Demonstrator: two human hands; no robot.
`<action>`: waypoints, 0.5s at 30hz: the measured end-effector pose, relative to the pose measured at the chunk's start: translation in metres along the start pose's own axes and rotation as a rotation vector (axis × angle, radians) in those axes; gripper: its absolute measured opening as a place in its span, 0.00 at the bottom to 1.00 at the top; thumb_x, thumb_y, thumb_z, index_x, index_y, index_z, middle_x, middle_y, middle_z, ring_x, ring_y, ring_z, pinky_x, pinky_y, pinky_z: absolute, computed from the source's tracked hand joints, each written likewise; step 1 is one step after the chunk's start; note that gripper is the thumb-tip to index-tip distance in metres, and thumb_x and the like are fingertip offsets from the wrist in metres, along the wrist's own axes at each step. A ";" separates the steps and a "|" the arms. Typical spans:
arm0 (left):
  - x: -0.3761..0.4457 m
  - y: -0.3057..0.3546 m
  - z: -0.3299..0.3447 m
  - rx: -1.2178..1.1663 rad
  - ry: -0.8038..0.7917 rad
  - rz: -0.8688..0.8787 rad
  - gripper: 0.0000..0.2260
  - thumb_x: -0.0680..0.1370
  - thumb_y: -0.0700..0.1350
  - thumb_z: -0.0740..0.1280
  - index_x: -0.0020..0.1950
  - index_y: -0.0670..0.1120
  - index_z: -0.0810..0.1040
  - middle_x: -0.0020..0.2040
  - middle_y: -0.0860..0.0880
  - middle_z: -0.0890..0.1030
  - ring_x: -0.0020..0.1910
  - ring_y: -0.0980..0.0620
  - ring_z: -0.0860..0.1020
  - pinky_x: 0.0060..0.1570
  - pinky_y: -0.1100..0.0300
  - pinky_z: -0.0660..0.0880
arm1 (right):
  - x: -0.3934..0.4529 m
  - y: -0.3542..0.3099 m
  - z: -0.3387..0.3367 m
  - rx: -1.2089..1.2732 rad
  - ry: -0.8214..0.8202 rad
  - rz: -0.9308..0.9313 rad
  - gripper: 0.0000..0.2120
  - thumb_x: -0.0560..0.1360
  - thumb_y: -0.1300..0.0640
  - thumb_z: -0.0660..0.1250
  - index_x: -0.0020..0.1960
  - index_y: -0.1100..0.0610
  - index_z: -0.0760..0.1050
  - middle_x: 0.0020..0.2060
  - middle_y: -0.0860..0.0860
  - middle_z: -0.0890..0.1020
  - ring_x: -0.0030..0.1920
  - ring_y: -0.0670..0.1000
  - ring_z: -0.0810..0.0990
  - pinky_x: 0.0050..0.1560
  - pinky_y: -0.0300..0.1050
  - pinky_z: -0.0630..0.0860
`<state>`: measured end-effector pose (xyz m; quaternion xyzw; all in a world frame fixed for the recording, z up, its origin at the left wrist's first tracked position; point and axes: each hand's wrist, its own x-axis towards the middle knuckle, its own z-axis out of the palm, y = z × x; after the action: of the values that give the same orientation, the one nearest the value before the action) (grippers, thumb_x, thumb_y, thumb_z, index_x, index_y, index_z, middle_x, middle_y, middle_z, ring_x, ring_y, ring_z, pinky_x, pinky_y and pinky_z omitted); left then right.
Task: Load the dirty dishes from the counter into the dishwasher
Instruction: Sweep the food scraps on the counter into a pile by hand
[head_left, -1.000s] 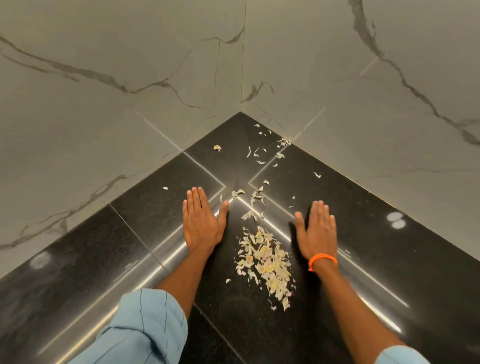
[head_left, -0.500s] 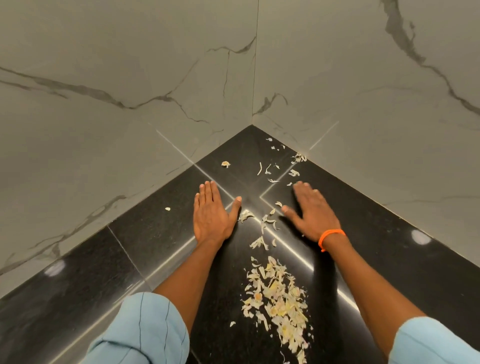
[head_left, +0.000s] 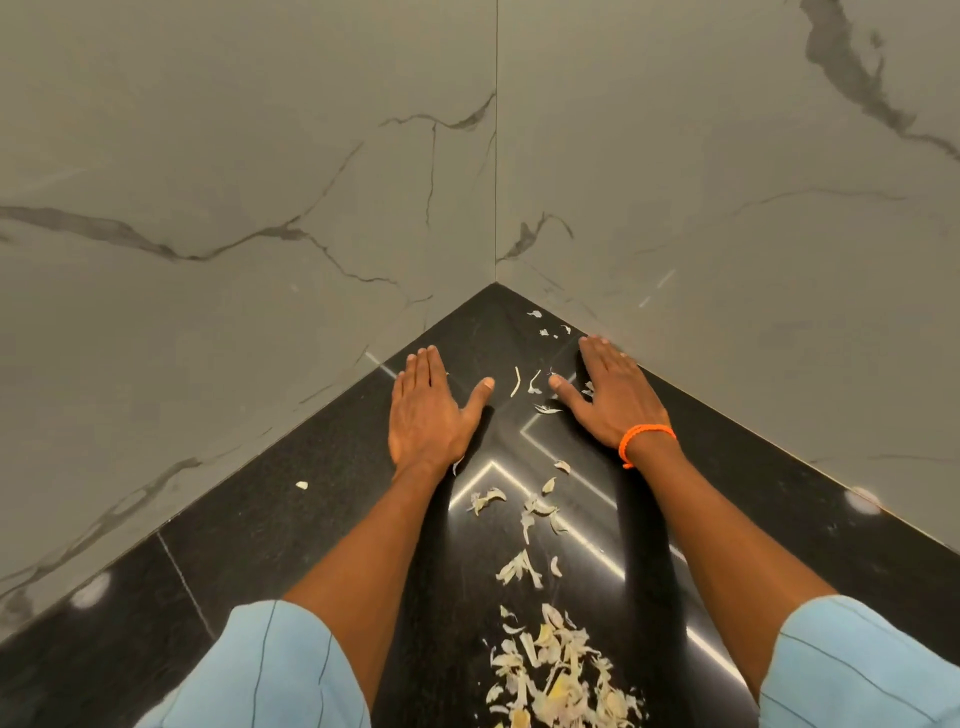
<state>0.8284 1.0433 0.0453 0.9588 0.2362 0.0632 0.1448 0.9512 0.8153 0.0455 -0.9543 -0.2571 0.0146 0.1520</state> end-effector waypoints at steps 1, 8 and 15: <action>0.003 0.001 0.001 -0.012 0.004 0.006 0.46 0.78 0.76 0.43 0.83 0.42 0.49 0.83 0.44 0.53 0.83 0.48 0.50 0.81 0.49 0.48 | 0.006 0.000 0.000 -0.006 -0.010 -0.027 0.44 0.76 0.25 0.43 0.82 0.52 0.51 0.81 0.51 0.55 0.80 0.50 0.51 0.80 0.50 0.50; 0.015 0.003 0.003 -0.025 0.017 0.030 0.46 0.78 0.76 0.44 0.83 0.43 0.51 0.83 0.44 0.54 0.82 0.49 0.50 0.81 0.50 0.49 | -0.011 -0.019 0.000 0.039 -0.123 -0.362 0.38 0.79 0.30 0.46 0.81 0.52 0.54 0.80 0.50 0.56 0.80 0.48 0.51 0.80 0.52 0.50; 0.016 0.003 -0.001 -0.028 0.013 0.031 0.46 0.78 0.76 0.44 0.83 0.43 0.51 0.83 0.44 0.55 0.83 0.49 0.50 0.81 0.48 0.50 | 0.001 -0.027 0.002 0.143 0.026 -0.256 0.39 0.80 0.30 0.48 0.82 0.52 0.49 0.81 0.51 0.52 0.81 0.47 0.45 0.80 0.51 0.49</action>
<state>0.8433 1.0486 0.0476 0.9597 0.2215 0.0750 0.1555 0.9386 0.8389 0.0516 -0.9006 -0.3729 0.0013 0.2233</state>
